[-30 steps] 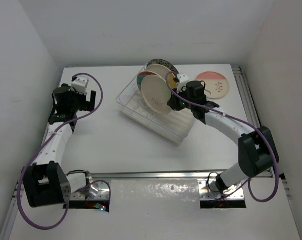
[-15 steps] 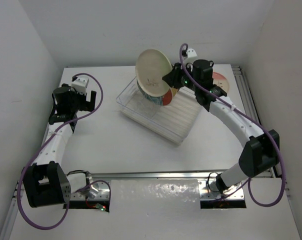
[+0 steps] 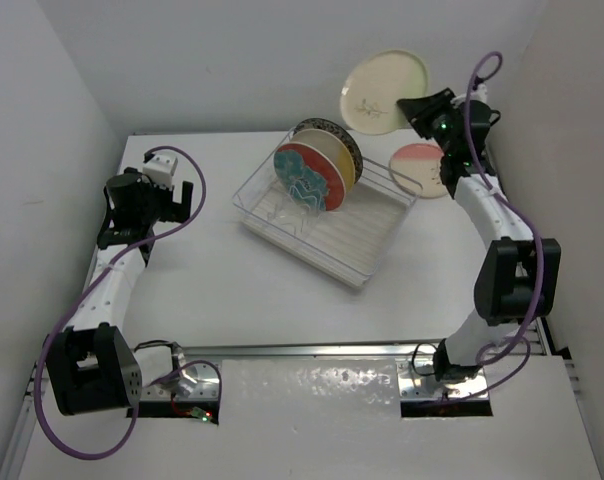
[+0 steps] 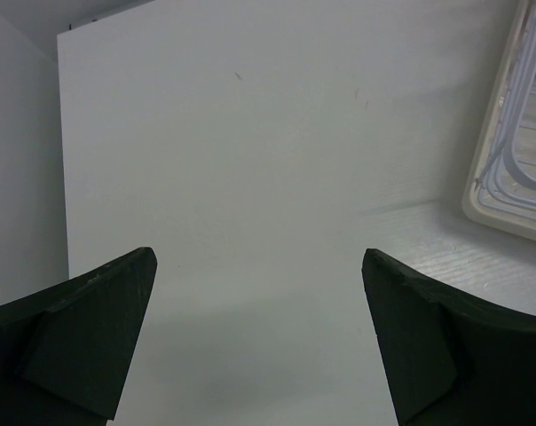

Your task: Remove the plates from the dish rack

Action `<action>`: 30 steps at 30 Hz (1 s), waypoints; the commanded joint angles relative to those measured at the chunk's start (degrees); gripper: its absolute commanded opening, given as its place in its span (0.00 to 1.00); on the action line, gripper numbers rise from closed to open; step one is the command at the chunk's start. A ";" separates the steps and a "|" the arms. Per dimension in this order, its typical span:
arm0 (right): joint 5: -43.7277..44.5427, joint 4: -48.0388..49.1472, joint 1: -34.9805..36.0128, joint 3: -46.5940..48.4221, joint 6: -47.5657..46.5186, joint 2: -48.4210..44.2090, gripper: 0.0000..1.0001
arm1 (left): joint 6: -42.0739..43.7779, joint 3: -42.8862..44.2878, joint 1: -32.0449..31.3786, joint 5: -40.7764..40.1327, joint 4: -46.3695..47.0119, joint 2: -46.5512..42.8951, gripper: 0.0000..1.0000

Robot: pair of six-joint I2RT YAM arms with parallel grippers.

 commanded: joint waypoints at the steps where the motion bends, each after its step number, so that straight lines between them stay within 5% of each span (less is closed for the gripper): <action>1: 2.31 16.20 -4.61 0.36 10.80 -0.74 0.00 | -1.06 -0.13 -0.40 1.37 2.05 -2.34 1.00; 12: 7.76 18.75 -16.49 -9.49 14.93 2.77 0.00 | -2.03 -2.95 -0.40 0.58 1.61 -4.10 1.00; 30: 6.35 16.90 -17.12 -5.80 16.07 20.18 0.00 | -1.06 -1.63 -0.40 -1.27 -1.03 -4.80 1.00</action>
